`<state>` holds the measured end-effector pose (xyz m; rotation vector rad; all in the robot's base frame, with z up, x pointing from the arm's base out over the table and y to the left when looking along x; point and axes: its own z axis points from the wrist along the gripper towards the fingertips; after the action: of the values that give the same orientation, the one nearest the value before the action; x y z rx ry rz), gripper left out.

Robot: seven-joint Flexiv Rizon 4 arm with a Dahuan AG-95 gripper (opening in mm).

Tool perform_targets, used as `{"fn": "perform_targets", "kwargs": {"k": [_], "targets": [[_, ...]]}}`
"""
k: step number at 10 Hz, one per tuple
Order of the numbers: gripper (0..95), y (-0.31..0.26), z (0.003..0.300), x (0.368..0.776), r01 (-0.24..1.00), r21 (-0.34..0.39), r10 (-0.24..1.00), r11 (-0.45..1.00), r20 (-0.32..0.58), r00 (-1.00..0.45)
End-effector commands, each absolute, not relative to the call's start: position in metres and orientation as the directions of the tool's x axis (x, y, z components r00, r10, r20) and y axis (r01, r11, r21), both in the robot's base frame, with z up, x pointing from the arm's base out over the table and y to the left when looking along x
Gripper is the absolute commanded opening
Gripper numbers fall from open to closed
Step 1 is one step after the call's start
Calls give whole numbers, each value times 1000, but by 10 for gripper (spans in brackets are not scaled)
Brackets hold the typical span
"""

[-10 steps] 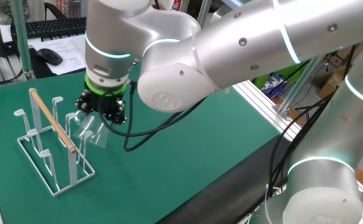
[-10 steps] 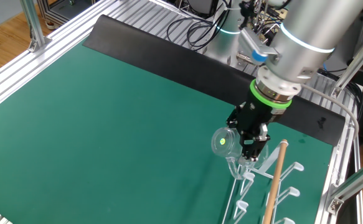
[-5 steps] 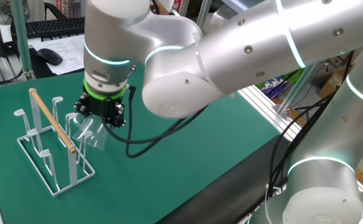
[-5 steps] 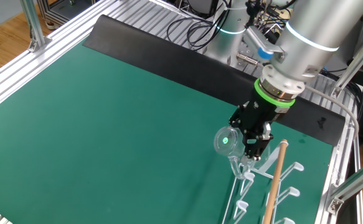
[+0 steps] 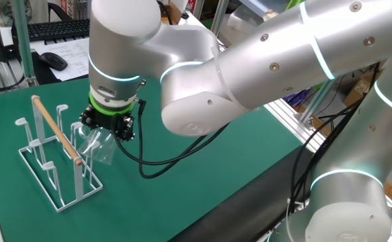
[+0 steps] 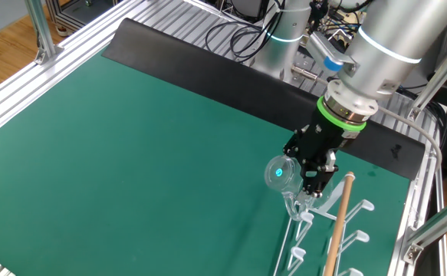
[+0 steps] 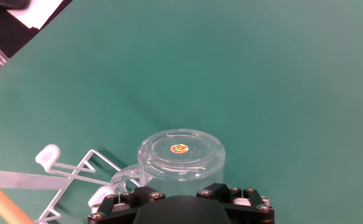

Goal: Put the cup on the cup rack

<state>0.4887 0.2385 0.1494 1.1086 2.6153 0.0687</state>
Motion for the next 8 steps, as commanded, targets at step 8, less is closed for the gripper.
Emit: {"fn": "perform_targets", "kwargs": {"k": [8], "targets": [[0, 249, 139, 481, 706, 170, 721, 687, -273, -637]]}}
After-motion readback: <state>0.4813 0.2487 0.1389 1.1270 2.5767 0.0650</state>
